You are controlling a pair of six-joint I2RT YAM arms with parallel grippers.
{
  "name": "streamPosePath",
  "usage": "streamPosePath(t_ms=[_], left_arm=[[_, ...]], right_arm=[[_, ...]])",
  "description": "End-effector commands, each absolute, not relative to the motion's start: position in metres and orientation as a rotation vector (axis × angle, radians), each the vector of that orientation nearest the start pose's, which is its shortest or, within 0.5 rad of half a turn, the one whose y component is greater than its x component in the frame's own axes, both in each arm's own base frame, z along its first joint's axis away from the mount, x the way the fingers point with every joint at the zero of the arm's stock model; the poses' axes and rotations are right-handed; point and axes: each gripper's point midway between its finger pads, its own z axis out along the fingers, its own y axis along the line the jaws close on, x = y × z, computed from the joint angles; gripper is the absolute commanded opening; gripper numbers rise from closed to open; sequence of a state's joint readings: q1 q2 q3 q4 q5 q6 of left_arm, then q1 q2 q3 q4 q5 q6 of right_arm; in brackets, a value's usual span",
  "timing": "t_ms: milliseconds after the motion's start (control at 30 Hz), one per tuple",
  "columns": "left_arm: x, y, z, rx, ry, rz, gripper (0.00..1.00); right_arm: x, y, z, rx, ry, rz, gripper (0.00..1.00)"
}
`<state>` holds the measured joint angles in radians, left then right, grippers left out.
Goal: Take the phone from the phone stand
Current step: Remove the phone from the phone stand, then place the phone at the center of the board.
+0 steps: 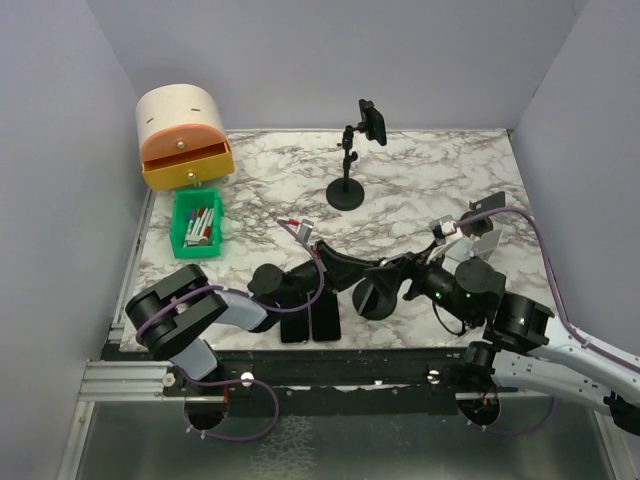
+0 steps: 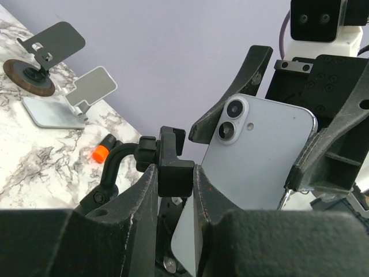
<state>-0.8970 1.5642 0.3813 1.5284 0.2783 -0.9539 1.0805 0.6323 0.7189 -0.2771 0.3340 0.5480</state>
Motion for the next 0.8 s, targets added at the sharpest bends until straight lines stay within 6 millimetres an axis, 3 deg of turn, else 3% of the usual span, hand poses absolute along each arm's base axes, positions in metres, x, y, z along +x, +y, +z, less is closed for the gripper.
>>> streamPosePath(t_ms=[0, 100, 333, 367, 500, 700, 767], left_arm=[[0.172, -0.351, 0.254, 0.297, 1.245, -1.785, 0.25], [0.169, -0.350, 0.257, 0.311, 1.232, -1.786, 0.52], [0.167, -0.336, 0.269, 0.302, 1.189, -1.735, 0.84], [0.167, -0.333, 0.270, 0.306, 1.188, -1.710, 0.96], [0.172, -0.307, 0.274, 0.268, 1.207, -1.582, 0.99], [0.211, -0.261, 0.265, 0.108, 1.448, -1.169, 0.99], [0.208, -0.250, 0.279, 0.146, 1.436, -1.103, 0.99]], right_arm=[[0.163, 0.239, 0.315, -0.214, 1.710, 0.988, 0.00], [0.162, 0.241, 0.328, -0.229, 1.704, 1.000, 0.00], [0.149, 0.244, 0.354, -0.307, 1.693, 1.049, 0.00], [0.148, 0.244, 0.356, -0.315, 1.695, 1.050, 0.00], [0.147, 0.242, 0.367, -0.331, 1.702, 1.032, 0.00], [0.167, 0.239, 0.368, -0.263, 1.768, 0.902, 0.00], [0.177, 0.239, 0.365, -0.226, 1.804, 0.845, 0.00]])
